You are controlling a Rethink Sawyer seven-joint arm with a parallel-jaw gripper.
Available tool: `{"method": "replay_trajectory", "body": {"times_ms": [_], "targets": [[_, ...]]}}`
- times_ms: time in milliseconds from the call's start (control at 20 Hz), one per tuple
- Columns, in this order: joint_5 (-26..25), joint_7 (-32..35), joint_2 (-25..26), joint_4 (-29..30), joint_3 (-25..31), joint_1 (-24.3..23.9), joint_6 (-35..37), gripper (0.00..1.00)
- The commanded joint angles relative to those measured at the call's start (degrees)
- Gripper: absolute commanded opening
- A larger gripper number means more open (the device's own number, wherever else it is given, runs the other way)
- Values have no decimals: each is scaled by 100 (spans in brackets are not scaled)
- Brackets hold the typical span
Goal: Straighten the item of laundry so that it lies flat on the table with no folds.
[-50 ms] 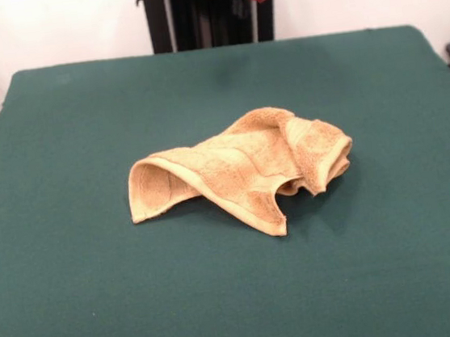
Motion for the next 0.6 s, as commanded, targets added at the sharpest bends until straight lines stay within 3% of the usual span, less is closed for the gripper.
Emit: {"method": "replay_trajectory", "body": {"times_ms": [50, 600], "targets": [[-105, -76, 652, -1581, 381, 112, 258, 0], [-381, -134, 1045, -2310, 478, -118, 202, 0]]}}
